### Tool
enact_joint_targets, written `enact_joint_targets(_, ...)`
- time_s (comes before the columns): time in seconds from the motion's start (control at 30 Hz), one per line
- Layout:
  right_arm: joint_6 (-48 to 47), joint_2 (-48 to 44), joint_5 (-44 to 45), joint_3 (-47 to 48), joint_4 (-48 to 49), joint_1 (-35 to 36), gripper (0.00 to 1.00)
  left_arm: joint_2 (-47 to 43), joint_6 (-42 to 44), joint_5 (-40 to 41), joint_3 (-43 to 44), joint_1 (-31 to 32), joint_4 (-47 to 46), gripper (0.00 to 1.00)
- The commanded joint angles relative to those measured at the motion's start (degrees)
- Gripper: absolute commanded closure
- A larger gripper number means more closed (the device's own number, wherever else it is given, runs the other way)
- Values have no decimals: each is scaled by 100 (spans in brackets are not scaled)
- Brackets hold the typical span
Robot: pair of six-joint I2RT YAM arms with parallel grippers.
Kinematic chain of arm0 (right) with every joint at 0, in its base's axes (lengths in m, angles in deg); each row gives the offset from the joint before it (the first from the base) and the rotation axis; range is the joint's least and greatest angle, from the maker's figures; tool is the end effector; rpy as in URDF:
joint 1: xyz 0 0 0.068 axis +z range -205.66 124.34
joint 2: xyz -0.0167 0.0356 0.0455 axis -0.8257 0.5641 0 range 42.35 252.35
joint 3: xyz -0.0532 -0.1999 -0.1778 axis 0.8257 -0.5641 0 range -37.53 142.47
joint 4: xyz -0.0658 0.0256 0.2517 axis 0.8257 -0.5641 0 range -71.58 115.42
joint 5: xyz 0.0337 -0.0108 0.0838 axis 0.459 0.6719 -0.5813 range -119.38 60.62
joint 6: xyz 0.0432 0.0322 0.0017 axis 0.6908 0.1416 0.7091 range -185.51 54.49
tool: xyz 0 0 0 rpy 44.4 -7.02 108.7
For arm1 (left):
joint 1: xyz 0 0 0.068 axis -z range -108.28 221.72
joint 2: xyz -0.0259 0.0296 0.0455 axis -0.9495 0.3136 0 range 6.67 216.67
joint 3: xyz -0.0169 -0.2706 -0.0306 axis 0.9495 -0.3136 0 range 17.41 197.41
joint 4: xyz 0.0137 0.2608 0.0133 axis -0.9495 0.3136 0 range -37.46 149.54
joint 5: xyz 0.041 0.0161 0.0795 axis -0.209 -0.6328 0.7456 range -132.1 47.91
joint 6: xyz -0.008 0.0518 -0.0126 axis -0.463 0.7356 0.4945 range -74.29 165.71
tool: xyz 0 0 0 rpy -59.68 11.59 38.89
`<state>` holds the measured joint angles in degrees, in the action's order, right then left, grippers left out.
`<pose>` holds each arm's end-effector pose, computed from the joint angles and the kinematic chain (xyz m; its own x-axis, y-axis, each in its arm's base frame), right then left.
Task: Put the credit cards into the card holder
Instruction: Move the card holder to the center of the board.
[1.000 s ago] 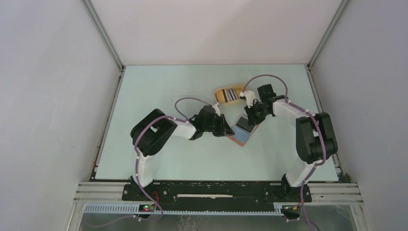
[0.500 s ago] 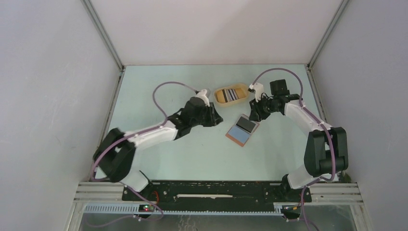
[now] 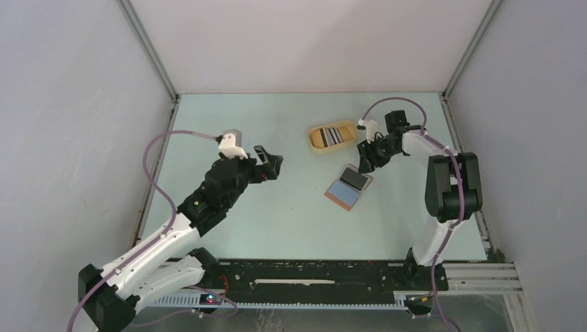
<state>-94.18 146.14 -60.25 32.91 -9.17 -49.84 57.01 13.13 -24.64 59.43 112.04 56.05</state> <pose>0.3561 0.0545 0.1883 -0.6752 -0.4827 -0.5577 -0.6870 0.6869 0.2372 0.1657 -0.1267 0.3186 -0.3436 -0.3820 -0.8579 0.2473 0.8444 -0.4751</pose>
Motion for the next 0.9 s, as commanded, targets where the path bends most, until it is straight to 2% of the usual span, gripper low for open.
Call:
enact_joint_targets(0.0,-65,305,-59,400,-279,-90,40,-232,-256,-193,-671,-185,-215,0)
enact_joint_targets(0.07,-56,446,-126,451,-386,-90,43,-296,-448,-309,-881,-185,-323,0)
enact_joint_targets(0.23,-81,596,-304,454,-745,-88,59,-405,-776,-438,-1288,-182,-679,0)
enact_joint_targets(0.43,312,500,-145,222,-831,-90,75,-361,-765,-490,-1381,-184,-798,0)
enact_joint_targets(0.77,389,-85,-224,-378,-1282,157,76,212,-819,-1027,-1496,-201,-1562,1)
enact_joint_targets(0.87,355,-451,-150,-309,-1244,71,68,335,-747,-1139,-1380,-241,-1656,2)
